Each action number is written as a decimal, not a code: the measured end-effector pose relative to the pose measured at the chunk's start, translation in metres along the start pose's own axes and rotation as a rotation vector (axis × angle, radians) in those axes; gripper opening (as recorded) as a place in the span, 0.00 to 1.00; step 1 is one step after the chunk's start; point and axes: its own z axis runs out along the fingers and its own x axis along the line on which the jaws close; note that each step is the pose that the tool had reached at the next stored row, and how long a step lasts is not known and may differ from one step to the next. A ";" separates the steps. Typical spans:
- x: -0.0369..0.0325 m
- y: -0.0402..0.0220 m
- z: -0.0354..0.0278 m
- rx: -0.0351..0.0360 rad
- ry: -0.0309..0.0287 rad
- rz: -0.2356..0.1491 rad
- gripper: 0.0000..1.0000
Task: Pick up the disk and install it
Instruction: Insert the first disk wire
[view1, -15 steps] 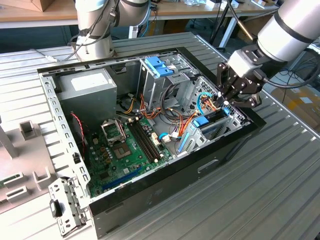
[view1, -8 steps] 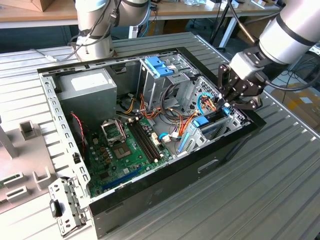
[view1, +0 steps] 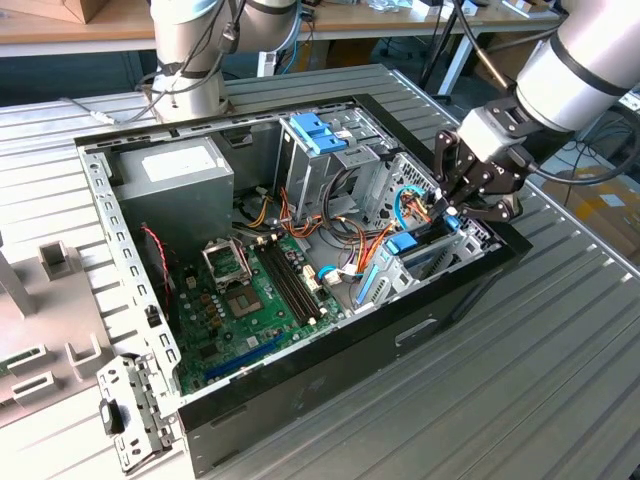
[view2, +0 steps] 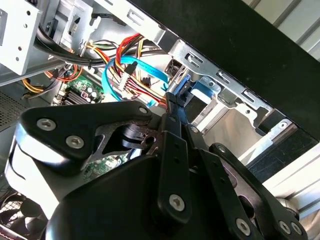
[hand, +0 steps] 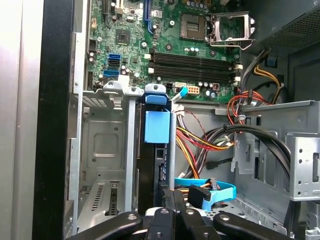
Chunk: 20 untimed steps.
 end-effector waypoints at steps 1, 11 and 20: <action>-0.0002 0.0000 -0.0012 0.0000 -0.0003 0.000 0.11; -0.0027 -0.0045 -0.0158 0.0000 -0.0007 0.000 0.11; -0.0038 -0.0150 -0.0235 -0.0013 -0.0043 0.000 0.11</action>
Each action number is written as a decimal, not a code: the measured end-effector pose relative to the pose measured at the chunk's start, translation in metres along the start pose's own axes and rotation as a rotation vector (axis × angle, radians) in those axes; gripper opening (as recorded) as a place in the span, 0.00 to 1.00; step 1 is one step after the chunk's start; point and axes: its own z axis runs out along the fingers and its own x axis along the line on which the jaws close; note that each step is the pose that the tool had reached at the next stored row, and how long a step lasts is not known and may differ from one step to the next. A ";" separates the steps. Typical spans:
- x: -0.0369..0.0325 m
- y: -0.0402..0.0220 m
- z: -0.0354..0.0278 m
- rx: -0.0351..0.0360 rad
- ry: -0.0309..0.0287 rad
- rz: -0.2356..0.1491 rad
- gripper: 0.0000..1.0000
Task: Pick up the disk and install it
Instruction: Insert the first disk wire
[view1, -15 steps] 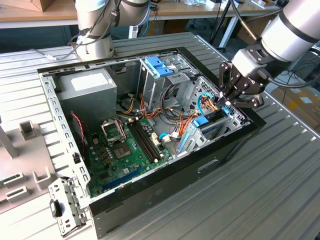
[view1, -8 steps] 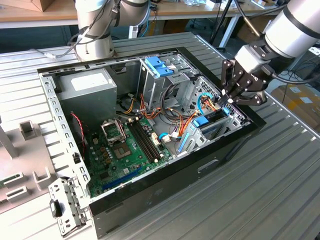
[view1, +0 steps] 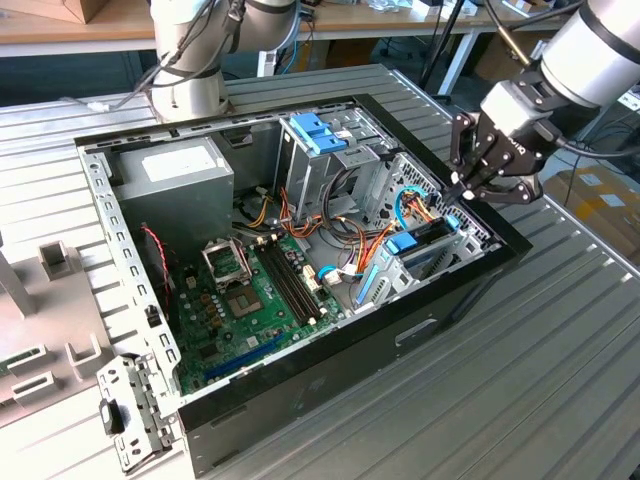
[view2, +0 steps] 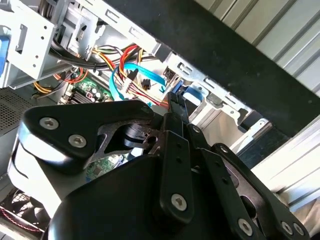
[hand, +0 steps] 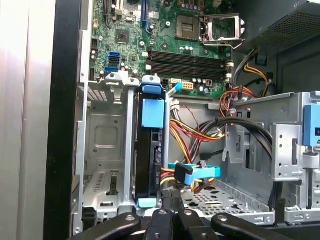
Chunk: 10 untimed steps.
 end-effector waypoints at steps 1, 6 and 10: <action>-0.0001 -0.0012 -0.0009 -0.0002 -0.0004 0.000 0.11; -0.0009 -0.0063 -0.0061 -0.0009 -0.0023 0.000 0.11; -0.0010 -0.0117 -0.0082 -0.0031 -0.0031 0.001 0.11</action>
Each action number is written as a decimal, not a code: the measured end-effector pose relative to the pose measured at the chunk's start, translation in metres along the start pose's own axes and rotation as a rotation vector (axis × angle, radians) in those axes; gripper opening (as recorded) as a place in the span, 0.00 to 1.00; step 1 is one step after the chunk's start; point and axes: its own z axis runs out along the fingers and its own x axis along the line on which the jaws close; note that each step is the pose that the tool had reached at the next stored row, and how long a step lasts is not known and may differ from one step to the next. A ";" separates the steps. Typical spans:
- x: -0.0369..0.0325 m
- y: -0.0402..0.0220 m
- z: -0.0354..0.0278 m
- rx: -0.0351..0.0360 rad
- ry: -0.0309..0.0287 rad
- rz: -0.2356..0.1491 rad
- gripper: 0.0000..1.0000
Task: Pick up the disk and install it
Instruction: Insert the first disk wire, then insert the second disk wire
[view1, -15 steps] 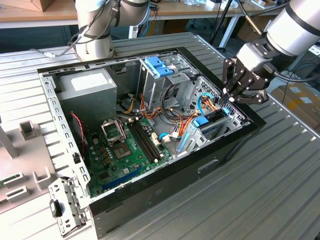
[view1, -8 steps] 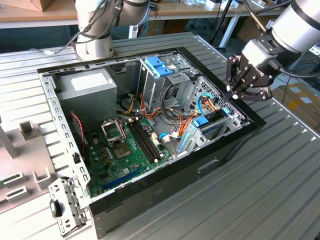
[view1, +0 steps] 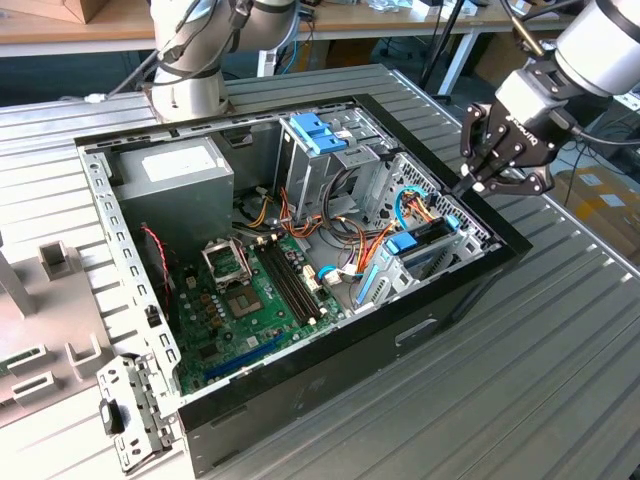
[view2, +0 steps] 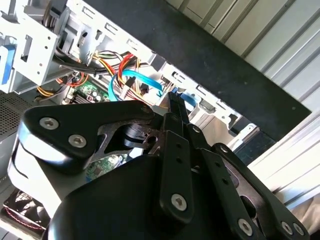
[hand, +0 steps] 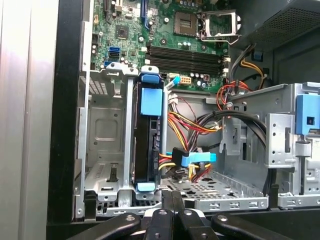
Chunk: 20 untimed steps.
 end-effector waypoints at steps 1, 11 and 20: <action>-0.0001 -0.0008 -0.0003 -0.0004 -0.0001 0.000 0.11; -0.0001 -0.0017 -0.0008 -0.0006 -0.0003 0.000 0.11; -0.0004 0.0028 -0.0010 -0.0001 -0.0002 0.000 0.11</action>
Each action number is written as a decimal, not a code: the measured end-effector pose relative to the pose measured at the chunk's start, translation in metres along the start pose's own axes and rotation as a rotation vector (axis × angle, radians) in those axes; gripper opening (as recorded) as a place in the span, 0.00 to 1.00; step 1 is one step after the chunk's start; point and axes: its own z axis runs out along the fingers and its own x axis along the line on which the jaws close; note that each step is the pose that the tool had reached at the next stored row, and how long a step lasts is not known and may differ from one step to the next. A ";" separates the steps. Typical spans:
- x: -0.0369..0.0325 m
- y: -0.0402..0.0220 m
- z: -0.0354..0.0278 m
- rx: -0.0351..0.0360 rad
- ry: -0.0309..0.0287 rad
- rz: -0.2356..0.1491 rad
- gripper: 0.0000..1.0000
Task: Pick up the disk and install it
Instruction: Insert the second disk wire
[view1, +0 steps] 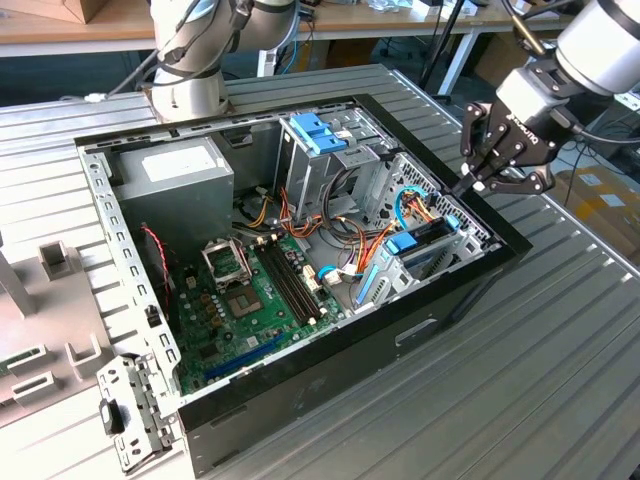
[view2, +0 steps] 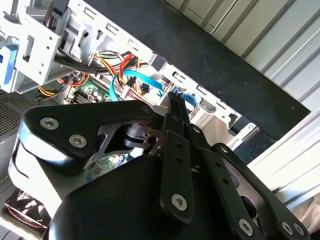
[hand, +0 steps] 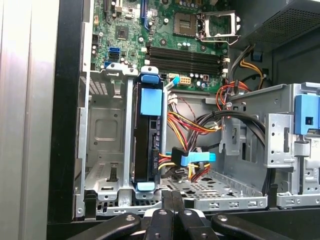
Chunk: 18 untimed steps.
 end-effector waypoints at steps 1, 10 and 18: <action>-0.0003 0.0007 0.0001 0.0001 -0.0002 0.000 0.11; -0.0056 0.0010 0.0011 0.0001 -0.0001 0.000 0.11; -0.0058 0.0012 0.0011 0.0001 0.0000 0.000 0.36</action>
